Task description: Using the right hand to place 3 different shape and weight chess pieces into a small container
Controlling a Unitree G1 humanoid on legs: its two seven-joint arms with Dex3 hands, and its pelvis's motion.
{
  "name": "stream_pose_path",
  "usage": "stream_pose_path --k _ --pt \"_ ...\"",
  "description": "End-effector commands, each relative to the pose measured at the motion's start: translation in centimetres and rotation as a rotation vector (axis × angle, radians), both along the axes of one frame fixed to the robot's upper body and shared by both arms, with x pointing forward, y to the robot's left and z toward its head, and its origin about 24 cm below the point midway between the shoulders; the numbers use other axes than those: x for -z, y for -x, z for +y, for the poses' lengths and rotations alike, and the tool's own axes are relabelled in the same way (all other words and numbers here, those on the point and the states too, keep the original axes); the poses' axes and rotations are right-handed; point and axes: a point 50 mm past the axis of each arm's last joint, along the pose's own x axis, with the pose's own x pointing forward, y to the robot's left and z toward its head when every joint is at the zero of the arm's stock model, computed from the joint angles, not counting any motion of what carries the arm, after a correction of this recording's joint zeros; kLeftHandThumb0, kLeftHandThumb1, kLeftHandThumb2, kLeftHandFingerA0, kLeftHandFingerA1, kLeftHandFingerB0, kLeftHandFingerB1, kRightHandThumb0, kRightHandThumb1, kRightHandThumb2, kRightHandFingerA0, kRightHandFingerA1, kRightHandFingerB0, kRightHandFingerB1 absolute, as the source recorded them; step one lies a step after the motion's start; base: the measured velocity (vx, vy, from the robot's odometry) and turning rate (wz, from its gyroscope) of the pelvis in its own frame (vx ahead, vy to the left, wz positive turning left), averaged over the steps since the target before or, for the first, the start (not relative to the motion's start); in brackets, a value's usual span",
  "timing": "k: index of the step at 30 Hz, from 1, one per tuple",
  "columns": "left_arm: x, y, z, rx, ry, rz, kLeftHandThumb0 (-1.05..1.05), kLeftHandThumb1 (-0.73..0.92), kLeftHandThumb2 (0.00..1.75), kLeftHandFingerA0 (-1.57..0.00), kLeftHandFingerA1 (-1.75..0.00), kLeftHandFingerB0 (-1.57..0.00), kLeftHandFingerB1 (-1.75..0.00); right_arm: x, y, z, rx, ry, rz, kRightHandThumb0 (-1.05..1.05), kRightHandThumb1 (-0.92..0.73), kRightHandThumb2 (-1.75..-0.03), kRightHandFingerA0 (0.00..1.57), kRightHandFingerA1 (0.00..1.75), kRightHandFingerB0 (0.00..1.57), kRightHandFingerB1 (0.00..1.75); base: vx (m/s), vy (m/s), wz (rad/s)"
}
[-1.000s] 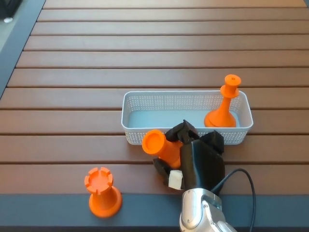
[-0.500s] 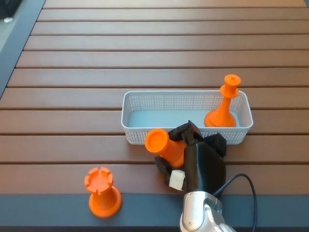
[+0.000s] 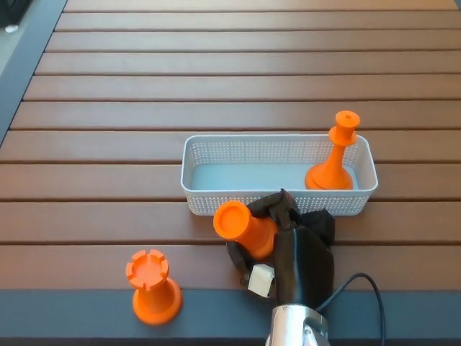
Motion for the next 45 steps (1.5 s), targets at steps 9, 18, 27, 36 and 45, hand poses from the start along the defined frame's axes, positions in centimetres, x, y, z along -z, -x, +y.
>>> stream_pose_path --k 9,18,27,36,45 --pt "0.4 2.4 0.8 0.027 -0.045 0.104 -0.06 0.48 1.24 -1.44 -1.32 -1.46 -1.32 -0.9 12.0 5.7 -0.058 -0.584 -0.050 -0.29 -0.76 -1.05 0.85 1.75 0.56 1.75 0.00 0.000 0.00" --pt "0.5 2.9 0.7 0.023 -0.038 0.129 -0.06 0.47 1.24 -1.43 -1.32 -1.46 -1.32 -1.5 12.2 5.1 -0.055 -0.618 -0.066 -0.28 -0.78 -1.00 0.82 1.75 0.52 1.72 0.00 0.000 0.00" --pt "0.5 3.1 0.7 0.000 0.001 0.113 -0.18 0.13 1.64 -1.50 -1.28 -1.48 -1.23 -4.3 9.2 4.6 -0.086 -0.628 -0.253 -0.25 -0.87 -0.86 0.76 1.75 0.53 1.68 0.00 0.000 0.00" --pt "0.6 3.4 1.0 -0.033 0.014 0.128 -0.17 0.09 1.64 -1.51 -1.30 -1.49 -1.24 -8.5 5.9 3.8 -0.171 -0.653 -0.439 -0.21 -0.71 -1.16 0.74 1.75 0.52 1.70 0.00 0.000 0.00" --pt "0.6 3.4 0.9 -0.038 0.017 0.129 -0.17 0.08 1.63 -1.52 -1.27 -1.49 -1.23 -11.3 3.7 3.6 -0.217 -0.559 -0.522 -0.21 -0.64 -1.21 0.74 1.75 0.56 1.73 0.00 0.000 0.01"
